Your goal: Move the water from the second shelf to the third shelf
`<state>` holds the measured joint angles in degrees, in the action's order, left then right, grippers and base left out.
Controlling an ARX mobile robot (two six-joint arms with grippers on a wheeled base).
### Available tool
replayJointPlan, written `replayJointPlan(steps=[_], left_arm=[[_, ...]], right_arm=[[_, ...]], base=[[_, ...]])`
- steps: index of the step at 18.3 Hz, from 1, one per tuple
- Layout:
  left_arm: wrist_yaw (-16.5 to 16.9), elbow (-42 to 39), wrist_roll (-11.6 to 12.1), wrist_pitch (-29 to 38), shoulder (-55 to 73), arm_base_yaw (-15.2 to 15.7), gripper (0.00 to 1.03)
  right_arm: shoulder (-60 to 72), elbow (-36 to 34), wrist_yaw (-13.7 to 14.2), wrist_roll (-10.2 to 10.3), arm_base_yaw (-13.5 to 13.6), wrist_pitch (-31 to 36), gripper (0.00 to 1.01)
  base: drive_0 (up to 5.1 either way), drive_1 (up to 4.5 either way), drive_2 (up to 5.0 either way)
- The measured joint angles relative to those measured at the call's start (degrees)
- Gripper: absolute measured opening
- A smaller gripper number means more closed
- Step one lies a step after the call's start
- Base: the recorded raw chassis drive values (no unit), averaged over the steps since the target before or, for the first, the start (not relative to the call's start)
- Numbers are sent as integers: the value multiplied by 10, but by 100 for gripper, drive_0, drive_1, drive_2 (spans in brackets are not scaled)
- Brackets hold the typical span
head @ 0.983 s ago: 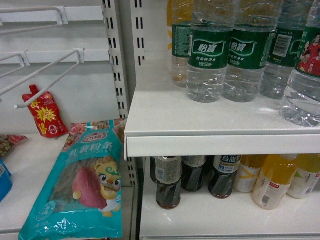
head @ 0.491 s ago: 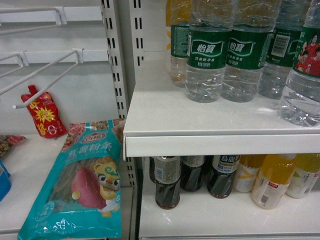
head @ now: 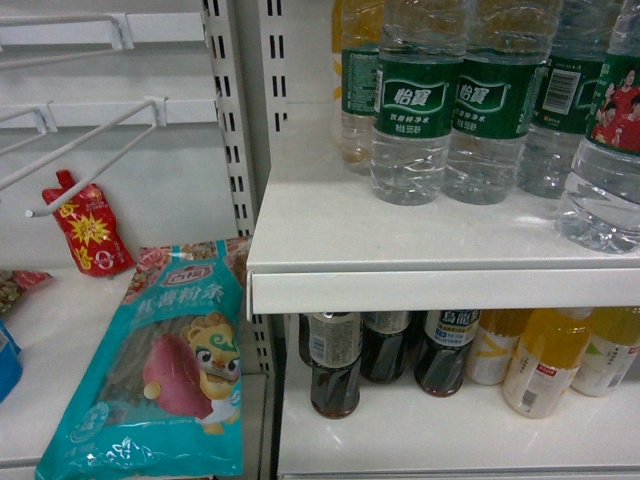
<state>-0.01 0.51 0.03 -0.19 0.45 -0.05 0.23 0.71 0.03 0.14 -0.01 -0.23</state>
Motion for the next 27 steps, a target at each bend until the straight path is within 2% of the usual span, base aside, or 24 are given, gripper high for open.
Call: replayJointPlan(steps=[27], left_arm=[[0,0,0,0,0,0,98]], right_arm=[[0,0,0,-2,0,1,98]], base=[[0,0,0]])
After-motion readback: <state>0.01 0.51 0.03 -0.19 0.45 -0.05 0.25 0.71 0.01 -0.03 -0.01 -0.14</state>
